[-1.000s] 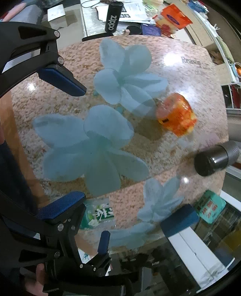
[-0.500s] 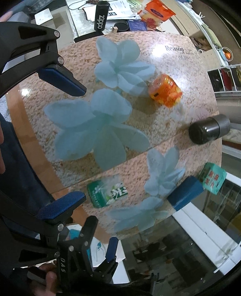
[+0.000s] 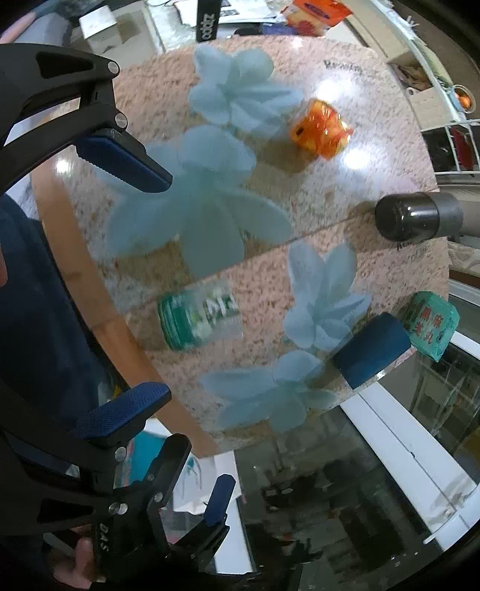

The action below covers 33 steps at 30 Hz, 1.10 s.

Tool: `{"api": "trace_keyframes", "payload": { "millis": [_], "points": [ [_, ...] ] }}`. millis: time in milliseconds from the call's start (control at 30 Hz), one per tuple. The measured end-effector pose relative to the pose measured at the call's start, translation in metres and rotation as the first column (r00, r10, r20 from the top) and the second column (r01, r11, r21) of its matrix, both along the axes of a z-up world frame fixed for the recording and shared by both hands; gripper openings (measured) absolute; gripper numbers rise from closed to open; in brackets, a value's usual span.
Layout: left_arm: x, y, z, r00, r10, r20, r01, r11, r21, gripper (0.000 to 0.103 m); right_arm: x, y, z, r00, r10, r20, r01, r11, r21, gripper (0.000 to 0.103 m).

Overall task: Flip cup upright
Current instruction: 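Lift the cup with the right gripper and carry it toward the left gripper, then close the left gripper on the cup while the right gripper releases it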

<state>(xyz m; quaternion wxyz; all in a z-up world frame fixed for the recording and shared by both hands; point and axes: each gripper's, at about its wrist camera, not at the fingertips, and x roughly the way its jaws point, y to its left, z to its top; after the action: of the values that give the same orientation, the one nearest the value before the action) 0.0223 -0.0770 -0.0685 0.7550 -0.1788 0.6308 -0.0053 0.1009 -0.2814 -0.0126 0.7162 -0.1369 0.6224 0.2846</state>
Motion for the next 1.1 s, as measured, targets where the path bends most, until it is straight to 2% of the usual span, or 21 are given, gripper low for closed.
{"api": "trace_keyframes", "payload": {
  "millis": [167,267,500,700,967,1100],
  "points": [
    [0.013,-0.014,-0.011,0.998,0.056,-0.043,-0.057,0.998,-0.021,0.103,0.018,-0.007,-0.001,0.999,0.045,-0.002,-0.045,0.999,0.006,0.097],
    [0.018,-0.021,-0.022,0.992,0.093,-0.079,-0.094,0.996,-0.009,0.103,0.03,-0.009,-0.008,0.997,0.078,-0.017,-0.078,0.997,0.012,0.097],
    [0.026,-0.019,-0.067,0.963,0.185,-0.197,-0.182,0.983,0.03,0.103,0.047,-0.011,-0.024,0.986,0.16,-0.057,-0.159,0.987,0.021,0.097],
    [0.037,-0.014,-0.102,0.937,0.238,-0.257,-0.245,0.97,0.007,0.103,0.05,-0.012,-0.043,0.969,0.227,-0.098,-0.227,0.974,0.01,0.097],
    [0.054,-0.021,-0.135,0.925,0.236,-0.298,-0.231,0.972,0.051,0.102,0.063,-0.019,-0.056,0.959,0.249,-0.131,-0.252,0.968,-0.001,0.097],
    [0.057,-0.023,-0.143,0.912,0.254,-0.321,-0.25,0.967,0.053,0.081,0.069,-0.022,-0.06,0.958,0.247,-0.143,-0.25,0.968,-0.001,0.097]
  ]
}}
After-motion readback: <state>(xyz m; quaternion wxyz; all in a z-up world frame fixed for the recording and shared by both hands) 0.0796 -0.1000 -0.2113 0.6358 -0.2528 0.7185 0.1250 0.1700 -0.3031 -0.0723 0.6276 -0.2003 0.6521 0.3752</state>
